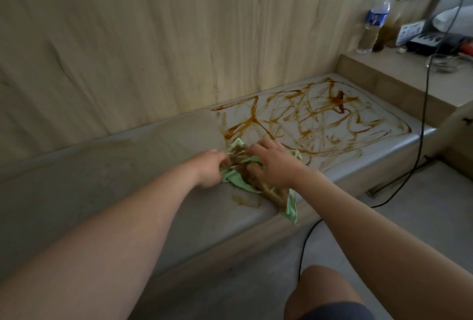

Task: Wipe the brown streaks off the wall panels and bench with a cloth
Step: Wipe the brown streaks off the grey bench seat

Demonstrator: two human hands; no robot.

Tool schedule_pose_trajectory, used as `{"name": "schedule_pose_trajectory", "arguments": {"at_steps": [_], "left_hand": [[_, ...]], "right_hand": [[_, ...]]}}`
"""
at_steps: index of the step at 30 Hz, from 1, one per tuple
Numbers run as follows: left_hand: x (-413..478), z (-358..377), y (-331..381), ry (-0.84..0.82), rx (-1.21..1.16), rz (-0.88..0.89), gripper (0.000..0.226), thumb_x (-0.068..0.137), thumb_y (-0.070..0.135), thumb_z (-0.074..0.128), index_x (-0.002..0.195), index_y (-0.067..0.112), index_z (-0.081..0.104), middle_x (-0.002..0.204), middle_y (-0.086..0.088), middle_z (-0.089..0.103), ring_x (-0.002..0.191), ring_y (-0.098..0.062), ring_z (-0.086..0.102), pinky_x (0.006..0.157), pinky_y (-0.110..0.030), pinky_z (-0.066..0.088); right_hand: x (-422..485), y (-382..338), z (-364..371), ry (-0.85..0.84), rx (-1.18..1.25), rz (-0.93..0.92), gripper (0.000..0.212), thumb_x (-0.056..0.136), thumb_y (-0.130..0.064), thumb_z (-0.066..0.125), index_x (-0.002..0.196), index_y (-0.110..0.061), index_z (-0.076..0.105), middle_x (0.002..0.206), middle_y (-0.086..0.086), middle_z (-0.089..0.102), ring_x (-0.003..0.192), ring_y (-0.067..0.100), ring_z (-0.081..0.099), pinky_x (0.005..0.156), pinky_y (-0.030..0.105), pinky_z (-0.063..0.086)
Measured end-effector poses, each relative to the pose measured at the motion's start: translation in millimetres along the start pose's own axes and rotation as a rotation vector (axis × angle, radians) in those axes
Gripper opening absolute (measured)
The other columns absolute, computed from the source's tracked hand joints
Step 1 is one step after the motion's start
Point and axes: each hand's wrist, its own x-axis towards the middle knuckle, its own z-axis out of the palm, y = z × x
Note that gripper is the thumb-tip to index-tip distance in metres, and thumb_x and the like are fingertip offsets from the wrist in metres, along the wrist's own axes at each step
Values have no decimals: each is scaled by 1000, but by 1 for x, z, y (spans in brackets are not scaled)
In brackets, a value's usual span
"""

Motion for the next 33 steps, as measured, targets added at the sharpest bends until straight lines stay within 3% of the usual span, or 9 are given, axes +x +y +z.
{"name": "schedule_pose_trajectory", "arguments": {"at_steps": [2,6,13,20,24,26,29,31,33], "left_hand": [[-7,4,-7,-38,21,-32,35,93,12,56,120,26,73,133,-5,62,121,-26,59,105,-31,46],[-14,0,-24,64,12,-159,25,89,11,55,93,19,78,107,-6,76,103,-28,68,91,-33,55],[-1,7,-34,263,30,-290,21,92,15,54,98,12,73,114,-17,71,107,-37,65,88,-37,52],[15,15,-42,231,50,-247,20,89,17,51,96,16,70,113,-14,59,110,-41,58,98,-43,51],[18,11,-55,227,60,-261,22,89,28,55,107,20,66,119,-12,55,119,-39,52,105,-41,45],[22,5,-63,141,63,-311,46,85,43,57,125,20,59,134,-11,49,129,-40,45,111,-41,40],[27,-8,-70,-67,106,-390,103,65,72,53,154,21,36,159,-11,29,147,-40,30,119,-46,32],[33,-18,-73,-184,193,-387,133,53,90,54,162,22,20,169,-12,14,154,-38,20,124,-47,27],[42,-27,-79,-234,256,-400,164,30,102,50,164,18,6,171,-13,5,156,-39,16,125,-48,25]], "right_hand": [[8,-8,21,-24,-46,-72,55,103,-62,40,155,-45,35,162,-2,30,152,26,23,124,48,25],[9,-32,54,-59,-182,-163,61,102,-72,18,160,-52,16,173,-8,11,160,23,-2,128,45,-2],[-33,-33,79,-8,-222,-417,56,106,-63,17,160,-48,27,171,-6,22,160,25,9,129,49,5],[9,83,28,67,-98,340,60,101,-70,10,159,-55,13,174,-10,7,160,20,0,128,48,0],[36,63,29,122,48,556,70,99,-70,3,163,-45,14,174,-2,4,160,31,-6,127,54,-7],[56,32,35,106,57,495,72,99,-71,3,164,-42,13,174,-3,2,160,30,-8,127,53,-8],[79,-16,47,14,-47,119,63,102,-69,10,162,-48,16,174,-9,5,160,21,-7,128,47,-6],[86,-29,52,-42,-106,-144,55,105,-66,18,159,-54,20,173,-13,9,160,16,-3,128,45,-3],[96,-21,50,-60,-130,-236,55,103,-68,24,157,-57,21,172,-16,11,159,14,-1,128,44,-1]]}}
